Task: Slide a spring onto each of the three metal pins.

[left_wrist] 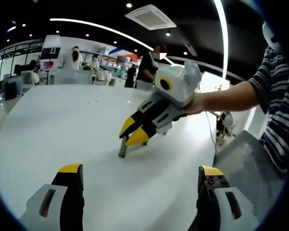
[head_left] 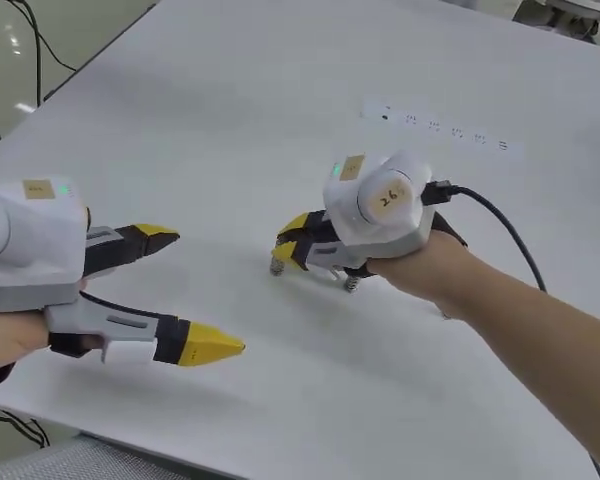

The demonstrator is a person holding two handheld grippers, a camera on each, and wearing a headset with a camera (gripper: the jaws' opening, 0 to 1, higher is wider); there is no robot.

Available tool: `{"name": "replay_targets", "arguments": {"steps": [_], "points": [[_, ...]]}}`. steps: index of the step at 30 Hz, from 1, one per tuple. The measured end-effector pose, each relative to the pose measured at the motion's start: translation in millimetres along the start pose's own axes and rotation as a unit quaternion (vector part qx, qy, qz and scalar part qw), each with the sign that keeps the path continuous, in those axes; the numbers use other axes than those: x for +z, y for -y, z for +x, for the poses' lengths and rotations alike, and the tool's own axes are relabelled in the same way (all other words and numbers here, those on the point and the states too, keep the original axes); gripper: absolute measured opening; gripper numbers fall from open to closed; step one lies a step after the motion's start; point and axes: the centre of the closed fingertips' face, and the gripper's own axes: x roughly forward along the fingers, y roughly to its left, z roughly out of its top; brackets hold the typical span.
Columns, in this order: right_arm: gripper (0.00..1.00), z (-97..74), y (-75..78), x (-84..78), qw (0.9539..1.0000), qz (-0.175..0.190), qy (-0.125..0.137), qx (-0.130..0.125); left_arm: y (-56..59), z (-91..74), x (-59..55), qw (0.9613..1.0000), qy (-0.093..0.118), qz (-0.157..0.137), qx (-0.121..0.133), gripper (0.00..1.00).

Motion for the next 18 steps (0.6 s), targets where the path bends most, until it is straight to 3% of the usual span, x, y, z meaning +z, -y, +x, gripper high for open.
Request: {"name": "replay_targets", "arguments": {"steps": [1, 18], "points": [[0.08, -0.3, 1.0, 3.2, 0.9999, 0.005, 0.009, -0.002, -0.3, 0.2, 0.1, 1.0000, 0.000, 0.001, 0.000, 0.96], [0.08, -2.0, -0.8, 1.7, 0.9998, 0.022, 0.003, 0.004, 2.0, 1.6, 2.6, 1.0000, 0.001, 0.002, -0.003, 0.96]]}}
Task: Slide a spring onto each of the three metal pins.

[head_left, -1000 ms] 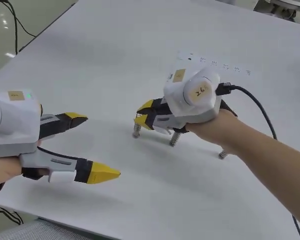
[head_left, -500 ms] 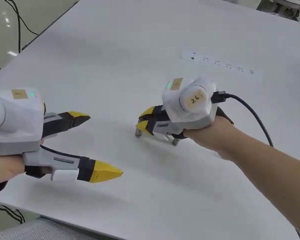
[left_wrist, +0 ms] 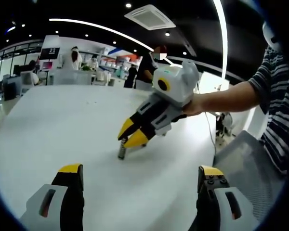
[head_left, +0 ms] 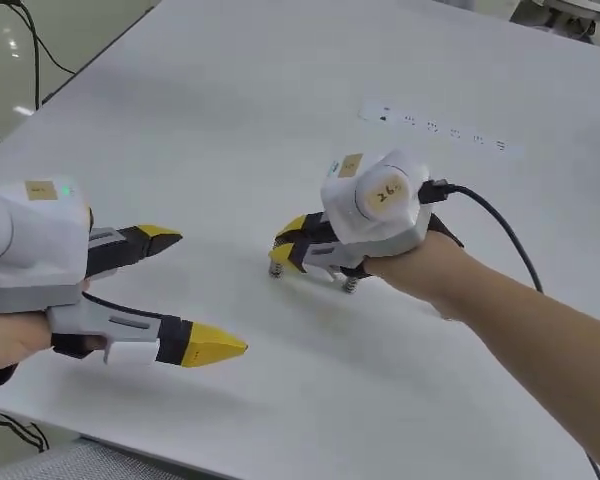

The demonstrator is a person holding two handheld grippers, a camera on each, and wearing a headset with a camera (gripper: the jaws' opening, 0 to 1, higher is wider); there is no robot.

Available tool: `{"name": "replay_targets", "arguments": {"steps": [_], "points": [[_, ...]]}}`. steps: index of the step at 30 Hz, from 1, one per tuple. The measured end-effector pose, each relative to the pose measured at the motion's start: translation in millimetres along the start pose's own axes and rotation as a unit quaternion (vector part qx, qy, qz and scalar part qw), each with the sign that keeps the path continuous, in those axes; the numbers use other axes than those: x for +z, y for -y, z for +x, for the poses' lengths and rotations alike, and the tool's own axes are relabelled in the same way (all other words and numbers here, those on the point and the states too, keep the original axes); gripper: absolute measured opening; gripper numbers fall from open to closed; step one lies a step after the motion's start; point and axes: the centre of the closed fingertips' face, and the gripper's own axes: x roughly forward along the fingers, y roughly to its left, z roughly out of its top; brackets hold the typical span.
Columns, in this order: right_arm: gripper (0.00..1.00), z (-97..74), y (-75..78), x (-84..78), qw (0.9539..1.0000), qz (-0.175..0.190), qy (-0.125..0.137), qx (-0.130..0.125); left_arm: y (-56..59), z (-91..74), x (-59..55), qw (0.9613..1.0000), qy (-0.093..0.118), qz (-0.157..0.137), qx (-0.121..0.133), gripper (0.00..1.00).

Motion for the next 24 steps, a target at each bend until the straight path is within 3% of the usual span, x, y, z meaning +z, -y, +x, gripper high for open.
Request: {"name": "replay_targets", "arguments": {"steps": [9, 24], "points": [[0.12, -10.4, 3.4, 5.1, 0.9996, 0.019, 0.019, -0.010, 1.1, 3.0, 4.9, 1.0000, -0.002, 0.005, -0.003, 0.96], [0.21, -51.1, 0.7, 4.3, 0.9949, 0.067, 0.070, -0.025, 7.0, 12.7, 22.9, 0.9995, 0.004, 0.025, -0.016, 0.96]]}}
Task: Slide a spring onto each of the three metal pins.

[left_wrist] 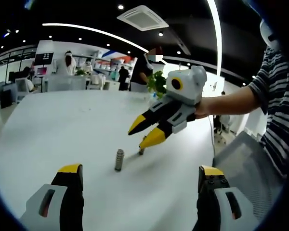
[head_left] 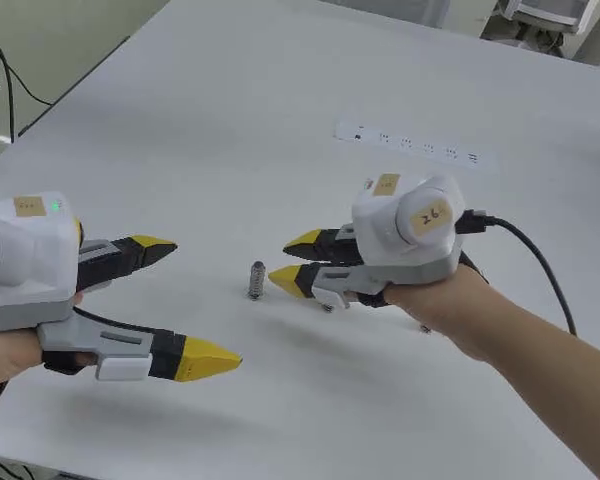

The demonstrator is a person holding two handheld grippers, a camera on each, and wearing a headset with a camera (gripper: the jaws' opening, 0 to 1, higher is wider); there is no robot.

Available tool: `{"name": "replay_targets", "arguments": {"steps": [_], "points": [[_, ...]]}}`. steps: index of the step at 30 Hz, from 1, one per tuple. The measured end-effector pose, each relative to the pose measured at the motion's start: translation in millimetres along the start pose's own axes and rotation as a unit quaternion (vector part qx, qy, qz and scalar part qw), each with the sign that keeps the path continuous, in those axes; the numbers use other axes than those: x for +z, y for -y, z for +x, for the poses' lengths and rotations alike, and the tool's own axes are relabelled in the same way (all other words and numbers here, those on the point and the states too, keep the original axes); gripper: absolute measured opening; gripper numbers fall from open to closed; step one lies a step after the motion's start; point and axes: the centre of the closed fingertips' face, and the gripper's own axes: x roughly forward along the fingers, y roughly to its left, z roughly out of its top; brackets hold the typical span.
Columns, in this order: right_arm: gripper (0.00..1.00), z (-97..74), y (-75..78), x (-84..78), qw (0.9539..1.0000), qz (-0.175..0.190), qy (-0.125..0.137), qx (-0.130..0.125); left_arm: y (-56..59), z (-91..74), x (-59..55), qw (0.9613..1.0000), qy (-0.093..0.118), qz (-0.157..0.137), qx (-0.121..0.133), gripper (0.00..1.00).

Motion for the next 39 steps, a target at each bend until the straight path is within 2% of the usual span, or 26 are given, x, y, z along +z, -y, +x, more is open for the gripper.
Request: {"name": "replay_targets", "arguments": {"steps": [6, 13, 16, 19, 26, 31, 36, 39], "points": [[0.27, -18.6, 1.3, -4.1, 0.9992, 0.029, 0.022, -0.018, 0.2, 3.1, 6.3, 1.0000, 0.001, 0.005, -0.003, 0.97], [0.33, -39.3, 2.3, -13.9, 0.9976, 0.041, 0.038, -0.042, 1.6, 7.5, 9.1, 0.9999, -0.002, 0.013, -0.009, 0.96], [0.34, -50.8, 2.4, -15.1, 0.9960, 0.041, 0.056, -0.057, 0.9, 8.3, 10.4, 0.9998, -0.003, 0.016, -0.010, 0.96], [0.41, -62.0, 0.6, -18.9, 0.9939, 0.048, 0.074, -0.065, -0.1, 9.8, 13.1, 0.9998, 0.000, 0.017, -0.011, 0.96], [0.54, -82.2, -4.6, -29.7, 0.9901, 0.067, 0.095, -0.078, 3.0, 15.8, 17.4, 0.9996, 0.006, 0.025, -0.015, 0.96], [0.60, -93.1, -5.8, -40.4, 0.9887, 0.077, 0.094, -0.087, 4.0, 16.7, 14.5, 0.9993, 0.001, 0.034, -0.015, 0.97], [0.69, -108.5, 0.3, -53.0, 0.9840, 0.094, 0.101, -0.113, 4.4, 15.5, 17.0, 0.9993, 0.006, 0.034, -0.015, 0.98], [0.73, -118.9, 1.0, -62.6, 0.9828, 0.098, 0.098, -0.123, 3.5, 15.2, 18.0, 0.9994, 0.008, 0.032, -0.012, 0.98]]}}
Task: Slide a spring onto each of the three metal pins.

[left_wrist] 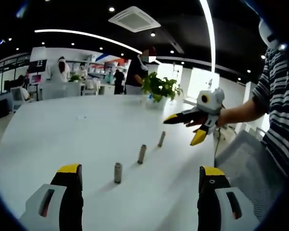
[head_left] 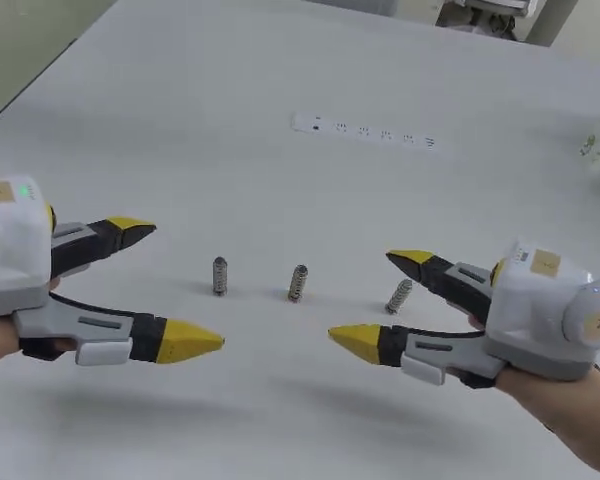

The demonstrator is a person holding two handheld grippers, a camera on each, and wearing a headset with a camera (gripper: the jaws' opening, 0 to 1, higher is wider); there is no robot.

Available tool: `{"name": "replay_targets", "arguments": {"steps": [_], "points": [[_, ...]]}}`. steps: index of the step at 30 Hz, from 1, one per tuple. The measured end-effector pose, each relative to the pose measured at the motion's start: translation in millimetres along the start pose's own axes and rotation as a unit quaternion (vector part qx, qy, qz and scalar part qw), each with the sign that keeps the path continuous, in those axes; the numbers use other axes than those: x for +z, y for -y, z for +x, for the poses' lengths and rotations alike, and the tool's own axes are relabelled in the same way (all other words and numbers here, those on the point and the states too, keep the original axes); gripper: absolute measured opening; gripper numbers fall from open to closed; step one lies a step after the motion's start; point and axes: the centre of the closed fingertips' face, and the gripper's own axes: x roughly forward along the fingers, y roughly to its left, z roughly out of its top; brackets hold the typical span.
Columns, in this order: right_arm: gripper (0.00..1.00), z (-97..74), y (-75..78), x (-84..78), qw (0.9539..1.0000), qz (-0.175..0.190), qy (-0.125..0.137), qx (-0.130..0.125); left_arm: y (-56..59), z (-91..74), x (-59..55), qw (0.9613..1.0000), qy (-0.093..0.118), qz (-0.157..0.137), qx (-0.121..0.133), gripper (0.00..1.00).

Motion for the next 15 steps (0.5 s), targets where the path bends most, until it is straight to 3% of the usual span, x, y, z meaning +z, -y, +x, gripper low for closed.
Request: {"name": "replay_targets", "arguments": {"steps": [8, 15], "points": [[0.84, -23.0, 20.3, -9.5, 0.9984, 0.041, 0.013, -0.036, 0.9, -1.8, -2.1, 1.0000, -0.001, -0.001, 0.003, 0.98], [0.95, -31.4, 21.7, -17.6, 0.9974, 0.057, 0.012, -0.042, -0.5, -9.3, -3.5, 0.9999, 0.003, -0.004, 0.011, 0.98]]}}
